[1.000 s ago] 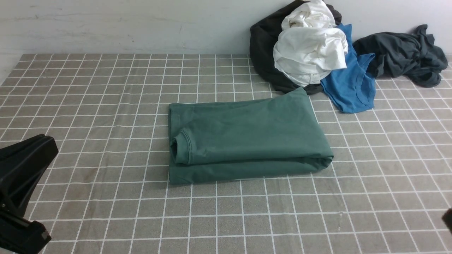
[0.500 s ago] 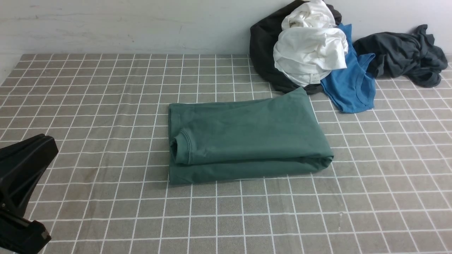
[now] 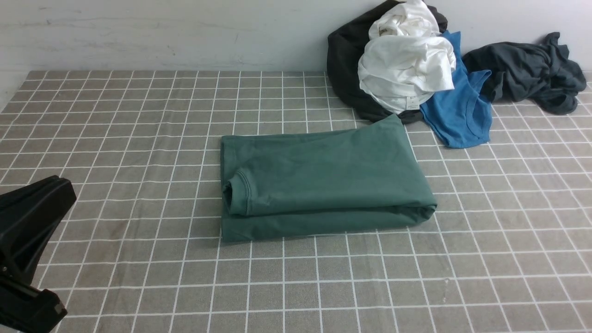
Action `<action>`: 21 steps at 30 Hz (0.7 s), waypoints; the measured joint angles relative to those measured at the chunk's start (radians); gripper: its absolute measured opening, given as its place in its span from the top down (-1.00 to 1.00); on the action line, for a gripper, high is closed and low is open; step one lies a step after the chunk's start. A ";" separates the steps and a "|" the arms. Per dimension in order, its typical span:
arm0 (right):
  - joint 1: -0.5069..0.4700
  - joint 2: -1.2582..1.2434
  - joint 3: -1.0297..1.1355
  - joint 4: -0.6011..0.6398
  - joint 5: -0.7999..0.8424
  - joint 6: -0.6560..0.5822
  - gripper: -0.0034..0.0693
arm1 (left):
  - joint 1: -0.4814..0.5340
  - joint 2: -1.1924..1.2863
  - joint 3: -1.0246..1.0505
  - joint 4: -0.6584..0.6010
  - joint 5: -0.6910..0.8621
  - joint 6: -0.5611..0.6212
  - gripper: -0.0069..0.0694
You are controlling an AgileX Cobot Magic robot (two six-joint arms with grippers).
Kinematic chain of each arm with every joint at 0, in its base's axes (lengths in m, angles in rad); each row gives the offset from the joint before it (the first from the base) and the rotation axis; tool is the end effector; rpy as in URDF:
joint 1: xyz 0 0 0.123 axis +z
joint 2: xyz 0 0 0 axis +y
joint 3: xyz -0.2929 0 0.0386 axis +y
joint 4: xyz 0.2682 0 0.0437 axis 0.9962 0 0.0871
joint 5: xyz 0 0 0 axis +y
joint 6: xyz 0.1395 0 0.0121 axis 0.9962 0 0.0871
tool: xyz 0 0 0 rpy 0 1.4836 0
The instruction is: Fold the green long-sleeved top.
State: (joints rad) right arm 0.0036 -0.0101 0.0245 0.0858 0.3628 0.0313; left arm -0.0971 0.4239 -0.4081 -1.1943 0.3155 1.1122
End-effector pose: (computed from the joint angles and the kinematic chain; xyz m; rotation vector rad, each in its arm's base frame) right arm 0.1096 0.0047 0.1585 0.0793 1.8591 0.1081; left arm 0.1470 -0.0550 0.3116 0.2529 1.6090 -0.3610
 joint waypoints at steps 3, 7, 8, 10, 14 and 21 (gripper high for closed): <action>0.000 0.000 0.000 0.000 0.000 0.000 0.94 | -0.011 -0.035 0.021 -0.002 -0.004 0.000 0.81; 0.000 0.000 0.000 0.000 0.000 0.000 0.94 | -0.013 -0.138 0.073 0.018 -0.026 0.008 0.81; 0.000 0.000 0.000 0.000 0.000 0.000 0.94 | -0.014 -0.164 0.087 0.030 -0.036 0.017 0.81; 0.000 0.000 0.000 0.000 0.000 0.000 0.94 | -0.015 -0.235 0.132 0.060 -0.061 0.037 0.81; 0.000 0.000 0.000 0.000 0.001 0.000 0.94 | -0.014 -0.316 0.208 0.164 -0.086 0.009 0.82; 0.000 0.000 -0.001 0.000 0.002 0.000 0.94 | 0.062 -0.434 0.414 0.750 -0.129 -0.591 0.83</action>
State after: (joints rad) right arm 0.0036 -0.0101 0.0237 0.0858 0.3652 0.0313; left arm -0.0352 -0.0105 0.0064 -0.4440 0.1863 0.5212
